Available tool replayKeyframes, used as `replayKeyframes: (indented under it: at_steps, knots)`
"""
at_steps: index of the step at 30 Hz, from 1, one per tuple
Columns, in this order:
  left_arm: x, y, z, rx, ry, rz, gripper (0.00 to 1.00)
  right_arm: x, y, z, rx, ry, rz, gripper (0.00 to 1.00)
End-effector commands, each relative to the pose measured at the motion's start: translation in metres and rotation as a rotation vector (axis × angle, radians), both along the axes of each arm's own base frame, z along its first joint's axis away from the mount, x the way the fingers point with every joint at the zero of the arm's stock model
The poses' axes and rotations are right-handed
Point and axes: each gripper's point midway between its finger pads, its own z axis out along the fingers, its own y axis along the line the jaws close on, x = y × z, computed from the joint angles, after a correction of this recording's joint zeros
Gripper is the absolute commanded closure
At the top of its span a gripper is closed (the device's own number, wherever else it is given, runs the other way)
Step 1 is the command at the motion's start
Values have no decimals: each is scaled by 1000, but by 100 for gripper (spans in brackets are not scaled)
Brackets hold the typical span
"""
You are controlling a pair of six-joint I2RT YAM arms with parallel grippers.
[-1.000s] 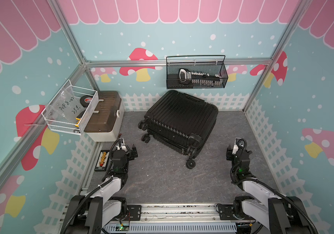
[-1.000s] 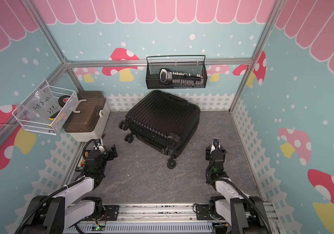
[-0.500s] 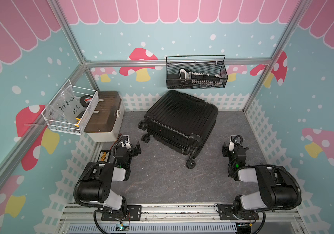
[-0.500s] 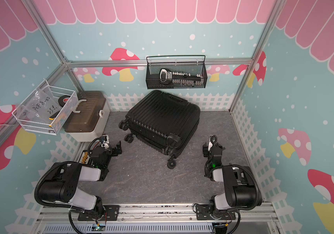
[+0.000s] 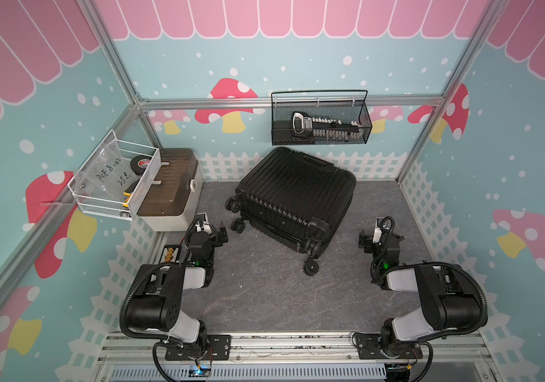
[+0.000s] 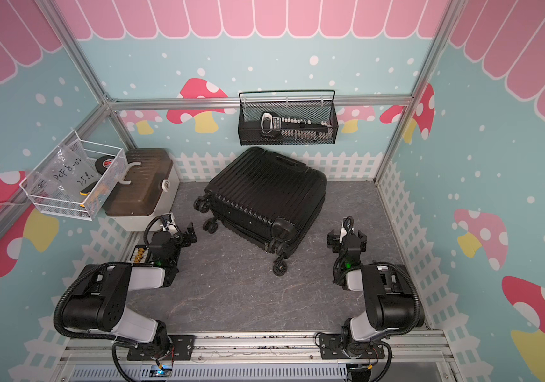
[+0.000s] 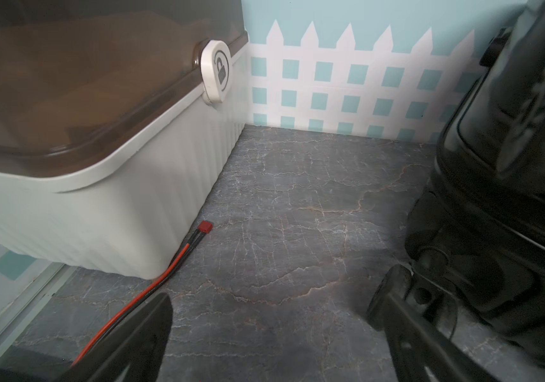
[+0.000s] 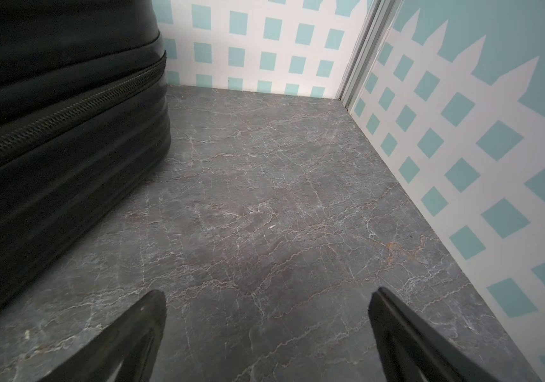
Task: Close the suitcase zippers
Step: Reset both arms
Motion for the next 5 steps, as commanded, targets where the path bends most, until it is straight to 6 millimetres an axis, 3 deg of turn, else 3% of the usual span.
replayKeyframes:
  at_steps: [1, 5]
  knots:
    - [2, 1, 1, 3, -1, 10, 1, 4, -2, 6, -5, -19, -8, 1]
    - [2, 1, 1, -1, 1, 6, 0, 4, -2, 6, -6, -18, -8, 1]
